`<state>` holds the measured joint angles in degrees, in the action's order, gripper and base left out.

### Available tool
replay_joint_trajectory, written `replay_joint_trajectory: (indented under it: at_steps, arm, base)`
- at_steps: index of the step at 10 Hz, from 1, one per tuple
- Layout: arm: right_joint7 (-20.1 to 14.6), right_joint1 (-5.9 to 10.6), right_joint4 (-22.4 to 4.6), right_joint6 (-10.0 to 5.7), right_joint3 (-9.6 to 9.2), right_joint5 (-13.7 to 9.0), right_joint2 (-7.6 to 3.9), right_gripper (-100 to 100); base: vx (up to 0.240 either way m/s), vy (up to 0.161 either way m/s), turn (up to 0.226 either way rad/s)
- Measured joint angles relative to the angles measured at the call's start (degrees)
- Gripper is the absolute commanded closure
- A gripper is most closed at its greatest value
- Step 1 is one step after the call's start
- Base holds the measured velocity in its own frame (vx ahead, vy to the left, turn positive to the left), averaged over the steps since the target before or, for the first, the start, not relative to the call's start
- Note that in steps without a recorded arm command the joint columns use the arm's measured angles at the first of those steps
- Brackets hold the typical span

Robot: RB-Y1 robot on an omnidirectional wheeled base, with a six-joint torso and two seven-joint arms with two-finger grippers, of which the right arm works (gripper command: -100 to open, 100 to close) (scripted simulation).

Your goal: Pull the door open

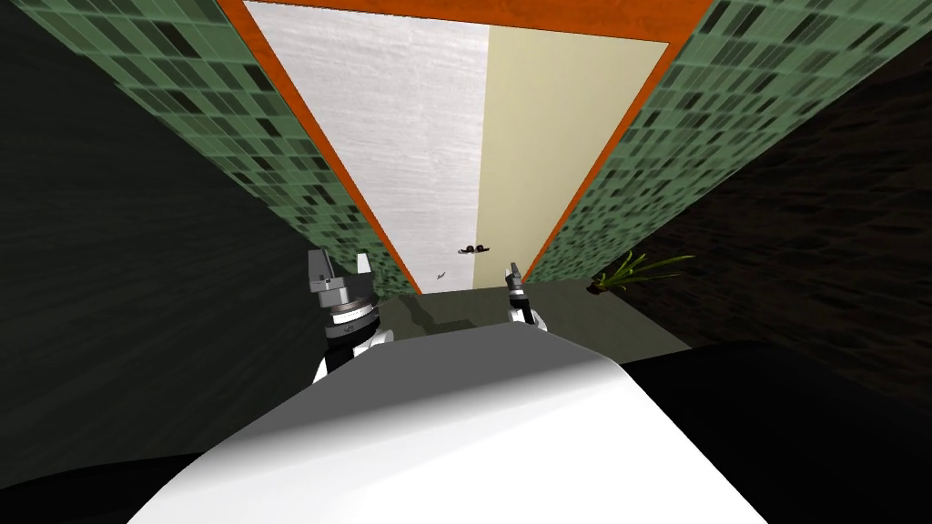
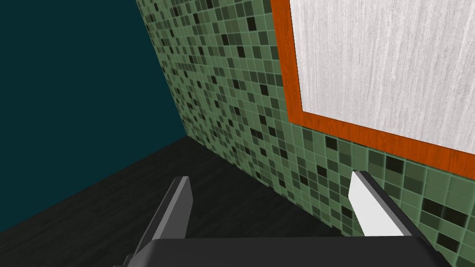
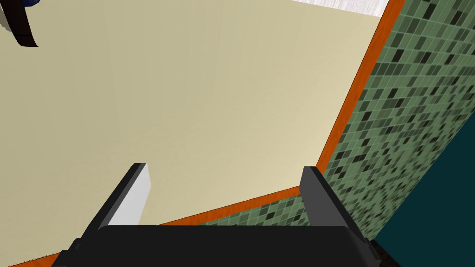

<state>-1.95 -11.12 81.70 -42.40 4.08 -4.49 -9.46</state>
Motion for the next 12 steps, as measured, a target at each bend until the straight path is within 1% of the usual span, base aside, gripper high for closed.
replay_joint_trajectory:
  at_steps: [1,2,3,6,7,8,9,11,12]
  arm:
    - [-0.03,0.27,-0.77,0.08,0.09,-0.11,-0.03,-100]
    - [-0.14,0.99,-2.32,0.04,0.35,-0.35,-0.26,-100]
    - [-0.44,1.37,-4.16,-0.51,0.61,-0.66,-0.62,-100]
    - [-0.47,2.00,-6.93,-0.66,0.84,-1.00,-0.58,-100]
    - [-0.76,2.62,-8.85,-1.14,1.10,-1.27,-1.00,-100]
    - [-0.95,3.29,-10.99,-1.63,1.34,-1.52,-1.17,-100]
    - [-1.09,3.55,-12.79,-2.01,1.52,-1.78,-1.29,-100]
    - [-1.37,4.72,-15.77,-1.86,2.06,-2.37,-1.68,-100]
    - [-1.54,4.97,-16.64,-1.83,2.20,-2.53,-1.90,-100]
  base:
    - [0.070,0.005,0.083]
    - [0.081,-0.003,0.136]
    - [0.060,-0.014,0.035]
    - [0.055,-0.003,0.063]
    - [0.078,-0.006,0.147]
    - [0.089,-0.006,0.149]
    - [0.103,-0.001,0.105]
    - [0.094,-0.011,0.076]
    - [0.070,-0.020,0.059]
